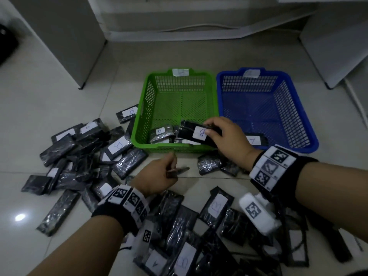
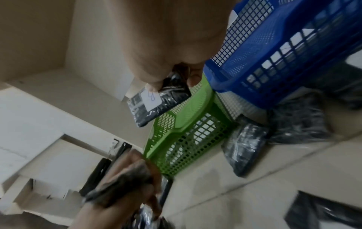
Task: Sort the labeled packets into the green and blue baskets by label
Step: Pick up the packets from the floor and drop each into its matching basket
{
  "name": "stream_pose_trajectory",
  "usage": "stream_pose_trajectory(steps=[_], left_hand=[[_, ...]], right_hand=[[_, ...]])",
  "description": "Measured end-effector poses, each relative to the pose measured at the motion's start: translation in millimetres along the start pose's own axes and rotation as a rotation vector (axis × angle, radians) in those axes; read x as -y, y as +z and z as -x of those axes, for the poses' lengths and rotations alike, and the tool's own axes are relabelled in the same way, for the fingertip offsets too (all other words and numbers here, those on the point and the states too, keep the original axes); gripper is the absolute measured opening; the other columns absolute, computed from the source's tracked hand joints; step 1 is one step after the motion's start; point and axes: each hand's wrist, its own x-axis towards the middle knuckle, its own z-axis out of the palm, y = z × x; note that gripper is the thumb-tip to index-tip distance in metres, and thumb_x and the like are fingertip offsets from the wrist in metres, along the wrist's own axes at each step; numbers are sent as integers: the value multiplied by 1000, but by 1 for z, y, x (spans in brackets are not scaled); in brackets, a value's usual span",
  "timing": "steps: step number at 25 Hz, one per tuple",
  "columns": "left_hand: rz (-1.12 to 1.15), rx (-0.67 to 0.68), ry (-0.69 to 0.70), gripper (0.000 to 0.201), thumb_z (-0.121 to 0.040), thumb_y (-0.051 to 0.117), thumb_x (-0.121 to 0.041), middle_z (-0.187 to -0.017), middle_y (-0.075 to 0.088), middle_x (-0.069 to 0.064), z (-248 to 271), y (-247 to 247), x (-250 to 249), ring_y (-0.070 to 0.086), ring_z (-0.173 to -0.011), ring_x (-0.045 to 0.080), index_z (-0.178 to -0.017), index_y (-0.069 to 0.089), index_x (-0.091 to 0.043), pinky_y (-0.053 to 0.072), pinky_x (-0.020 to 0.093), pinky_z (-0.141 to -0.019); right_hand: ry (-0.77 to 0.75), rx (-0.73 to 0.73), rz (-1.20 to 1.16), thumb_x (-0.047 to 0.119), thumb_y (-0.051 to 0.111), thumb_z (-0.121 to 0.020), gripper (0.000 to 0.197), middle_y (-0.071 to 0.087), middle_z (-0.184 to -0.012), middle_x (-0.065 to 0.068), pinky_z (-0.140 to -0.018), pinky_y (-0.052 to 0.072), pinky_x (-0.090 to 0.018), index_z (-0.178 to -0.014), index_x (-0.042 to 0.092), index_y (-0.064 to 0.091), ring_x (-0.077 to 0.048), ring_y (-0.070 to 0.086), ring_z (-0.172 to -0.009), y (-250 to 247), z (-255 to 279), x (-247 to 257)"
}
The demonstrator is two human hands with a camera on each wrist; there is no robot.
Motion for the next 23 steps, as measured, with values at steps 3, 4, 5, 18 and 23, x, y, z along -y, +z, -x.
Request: stream_pose_trajectory(steps=[3,4,5,18,23], left_hand=[[-173,-350,195,38,-64,62,-35,-88,42,-4,-13,-31,-10,37,-79,12,-89,36,-23,31,22,-62],[-167,-417,176,43,-61,62,-35,-92,40,-4,-19,-43,-11,36,-83,11,-94,38,-20,30,19,-65],[-133,-460,144,48,-61,61,-37,-96,39,-4,-25,-51,-8,36,-88,11,-98,40,-17,31,18,-70],[-138,-230,-77,63,-72,79,-25,-119,59,0,-78,-66,39,57,-108,16,-127,50,-17,44,23,-91],[-187,-8,-124,61,-72,80,-20,-122,62,3,-102,-57,29,58,-105,16,-127,53,-17,42,24,-92]], right_hand=[[96,39,60,14,53,-95,23,59,-118,-6,-86,38,-23,-115,11,62,-18,53,-107,8,-37,1],[112,92,96,12,51,-95,25,59,-121,-7,-86,38,-22,-117,12,63,-22,54,-111,13,-48,1],[121,151,132,10,50,-96,26,60,-122,-9,-86,37,-21,-118,12,64,-24,55,-114,17,-55,0],[-14,400,580,3,54,-90,32,61,-117,-12,-95,40,-30,-118,13,67,-29,50,-112,52,-65,-28],[-163,71,163,-1,58,-82,20,53,-84,6,-73,32,-15,-90,10,72,-7,46,-87,29,0,-23]])
